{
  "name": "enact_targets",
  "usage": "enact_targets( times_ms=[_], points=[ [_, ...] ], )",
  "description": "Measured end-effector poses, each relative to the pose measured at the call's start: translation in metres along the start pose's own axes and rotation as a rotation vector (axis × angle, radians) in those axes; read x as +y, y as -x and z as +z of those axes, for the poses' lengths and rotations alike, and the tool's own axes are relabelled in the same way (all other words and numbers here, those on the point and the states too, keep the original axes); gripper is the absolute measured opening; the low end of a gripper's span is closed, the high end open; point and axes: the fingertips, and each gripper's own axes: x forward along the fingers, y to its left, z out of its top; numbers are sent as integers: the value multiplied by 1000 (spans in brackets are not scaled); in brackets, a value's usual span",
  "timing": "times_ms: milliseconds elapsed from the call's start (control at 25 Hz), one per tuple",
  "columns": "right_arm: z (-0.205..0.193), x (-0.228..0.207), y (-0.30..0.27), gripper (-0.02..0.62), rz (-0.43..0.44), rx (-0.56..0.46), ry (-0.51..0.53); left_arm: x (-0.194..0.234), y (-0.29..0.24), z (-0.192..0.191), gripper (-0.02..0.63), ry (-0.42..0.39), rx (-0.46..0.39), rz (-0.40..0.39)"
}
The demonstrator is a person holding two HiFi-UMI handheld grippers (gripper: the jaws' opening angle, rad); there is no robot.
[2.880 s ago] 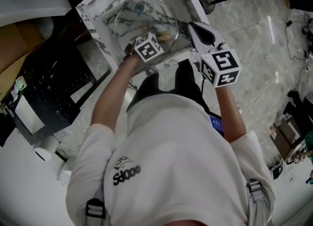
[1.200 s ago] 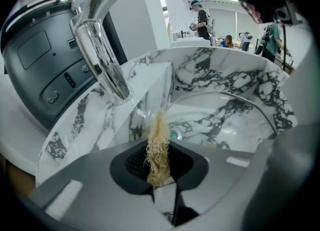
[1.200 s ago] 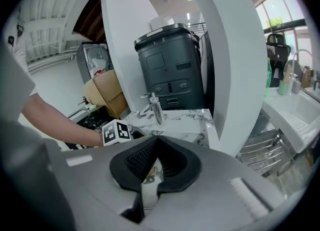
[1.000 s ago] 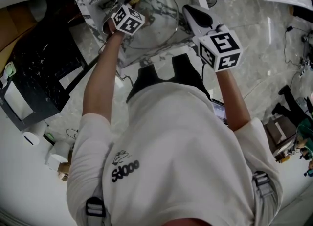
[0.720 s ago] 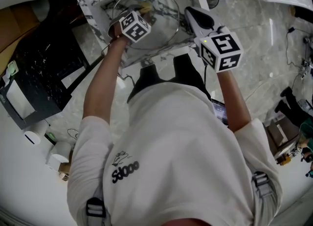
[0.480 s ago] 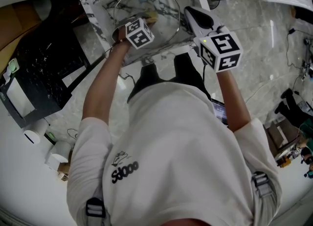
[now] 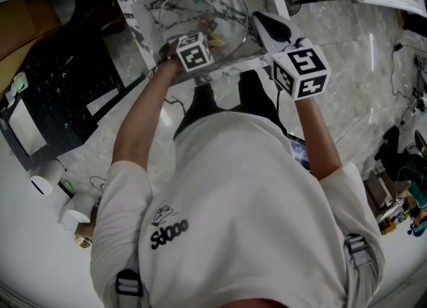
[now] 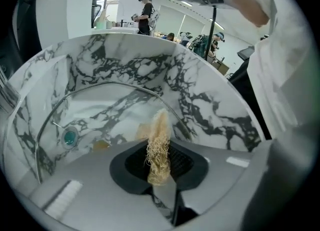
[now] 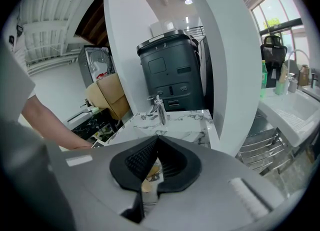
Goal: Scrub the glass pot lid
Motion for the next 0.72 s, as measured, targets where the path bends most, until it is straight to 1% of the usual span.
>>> enact_targets(
  times_ms=[160, 240, 400, 440, 480, 520, 560, 600, 640, 720],
  points=[
    [-1, 3, 3, 5, 5, 1, 8, -15, 5, 0, 55, 26, 9, -88],
    [-1, 5, 4, 5, 9, 3, 10, -22, 11, -3, 55, 44, 21, -145],
    [0, 9, 1, 5, 23, 8, 21, -48, 21, -12, 55, 82, 42, -326],
    [0, 10, 0, 5, 27, 9, 25, -51, 26, -12, 54, 89, 40, -349],
    [1, 11, -1, 5, 31, 10, 28, -48, 31, -11, 54, 97, 34, -348],
    [1, 13, -3, 5, 35, 10, 30, -41, 36, -10, 54, 106, 20, -317],
    [2, 14, -4, 5, 39, 10, 31, -27, 42, -9, 54, 118, 1, -257],
    [2, 16, -6, 5, 42, 9, 32, -9, 49, -8, 54, 136, -23, -171],
    [3, 17, -9, 5, 46, 9, 33, 13, 57, -6, 54, 163, -50, -70],
    [4, 18, -12, 5, 50, 10, 36, 59, 75, -4, 55, 262, -108, 139]
  ],
)
